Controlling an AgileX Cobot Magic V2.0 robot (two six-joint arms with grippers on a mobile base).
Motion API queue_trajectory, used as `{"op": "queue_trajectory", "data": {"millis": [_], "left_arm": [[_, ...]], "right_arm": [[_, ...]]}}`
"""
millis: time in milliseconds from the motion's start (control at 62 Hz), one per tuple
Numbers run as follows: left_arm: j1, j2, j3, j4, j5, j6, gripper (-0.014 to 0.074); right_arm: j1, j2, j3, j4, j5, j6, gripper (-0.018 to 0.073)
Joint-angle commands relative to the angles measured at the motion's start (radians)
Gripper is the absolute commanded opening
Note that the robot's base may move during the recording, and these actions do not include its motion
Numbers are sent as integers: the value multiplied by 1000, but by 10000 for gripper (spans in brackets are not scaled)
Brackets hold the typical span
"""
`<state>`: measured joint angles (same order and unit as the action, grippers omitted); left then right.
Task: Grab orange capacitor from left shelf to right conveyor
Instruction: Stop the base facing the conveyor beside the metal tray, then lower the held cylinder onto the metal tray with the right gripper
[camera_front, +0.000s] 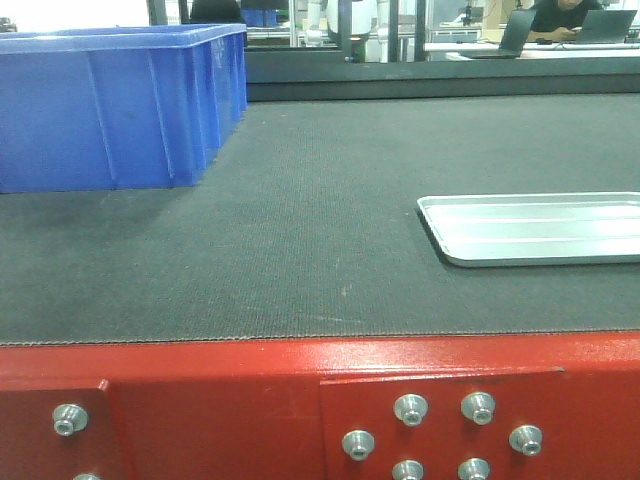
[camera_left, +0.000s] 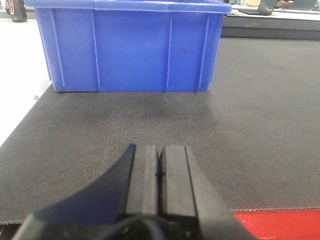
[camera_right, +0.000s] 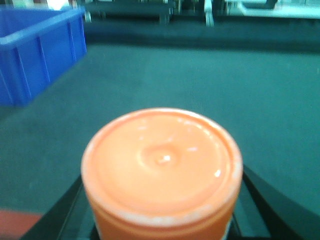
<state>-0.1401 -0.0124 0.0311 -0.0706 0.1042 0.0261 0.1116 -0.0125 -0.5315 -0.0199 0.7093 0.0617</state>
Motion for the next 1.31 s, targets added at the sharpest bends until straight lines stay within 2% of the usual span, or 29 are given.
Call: {"op": "queue_trajectory", "data": {"millis": [0,371,597,887,1032,1113,1290], "left_arm": [[1,-11,-4,-3,-83,-2,-127],[1,-11,-4,-3,-83,-2,-127],[1,-11,-4,-3,-83,-2,-127],[1,-11,-4,-3,-83,-2,-127],[1,-11,-4,-3,-83,-2,-127],[1,-11,-4,-3,-83,-2,-127],[1,-11,-4,-3,-83,-2,-127]], "right_arm": [[-7,70,-33,-12,-177,-2,97],[-7,642,-130,-12,-656,-2,97],[-7,979,-173,-12,-883,-2,97],[-7,1277,-164,-13,-1120,-2,97],[-7,1404,-112,-13,-1401,-14,97],[-7,1475,-92,-13,-1513,-14,97],[-11,1596,-79,-14,-1572,-21,97]]}}
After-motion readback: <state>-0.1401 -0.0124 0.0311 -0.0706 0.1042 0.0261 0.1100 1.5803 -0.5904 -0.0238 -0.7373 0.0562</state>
